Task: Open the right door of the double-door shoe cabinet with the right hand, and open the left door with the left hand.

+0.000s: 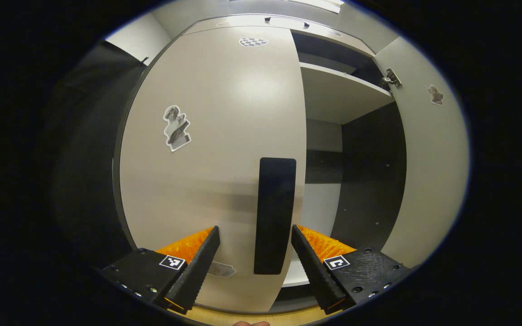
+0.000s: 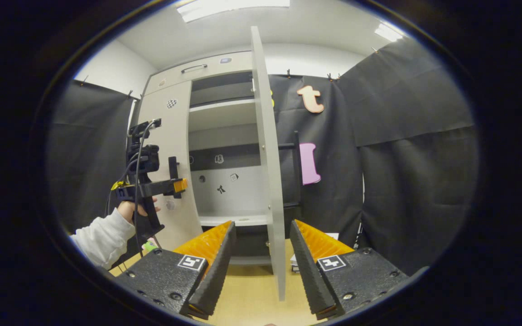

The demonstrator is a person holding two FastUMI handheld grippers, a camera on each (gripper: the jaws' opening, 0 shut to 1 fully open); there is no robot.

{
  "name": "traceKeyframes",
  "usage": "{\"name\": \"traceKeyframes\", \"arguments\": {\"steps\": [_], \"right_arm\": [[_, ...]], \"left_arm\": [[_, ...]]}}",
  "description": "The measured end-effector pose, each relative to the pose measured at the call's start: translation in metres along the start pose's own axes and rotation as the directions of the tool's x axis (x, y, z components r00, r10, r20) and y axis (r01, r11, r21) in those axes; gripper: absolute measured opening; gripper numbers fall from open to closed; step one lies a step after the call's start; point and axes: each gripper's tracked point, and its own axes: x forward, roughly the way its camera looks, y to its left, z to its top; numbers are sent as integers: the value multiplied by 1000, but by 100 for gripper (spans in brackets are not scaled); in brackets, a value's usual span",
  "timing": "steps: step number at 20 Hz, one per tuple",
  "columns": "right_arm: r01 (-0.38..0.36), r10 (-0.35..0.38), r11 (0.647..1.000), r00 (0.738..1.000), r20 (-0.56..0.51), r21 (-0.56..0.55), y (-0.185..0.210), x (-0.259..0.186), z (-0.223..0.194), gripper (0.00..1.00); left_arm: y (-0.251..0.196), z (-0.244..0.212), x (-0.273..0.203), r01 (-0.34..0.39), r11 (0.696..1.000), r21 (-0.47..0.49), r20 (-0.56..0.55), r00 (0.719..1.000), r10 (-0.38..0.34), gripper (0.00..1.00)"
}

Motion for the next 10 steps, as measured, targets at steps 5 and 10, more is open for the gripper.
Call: {"name": "traceKeyframes", "arguments": {"steps": [5, 10], "right_arm": [[-2, 2, 1000, 1000, -10, 0, 1, 5, -3, 76], [-2, 2, 1000, 1000, -10, -3, 1, 8, -4, 76]], "left_arm": [[1, 0, 1, -11, 1000, -1, -1, 1000, 11, 94], [3, 1, 2, -11, 1000, -7, 1, 1000, 11, 87]]}}
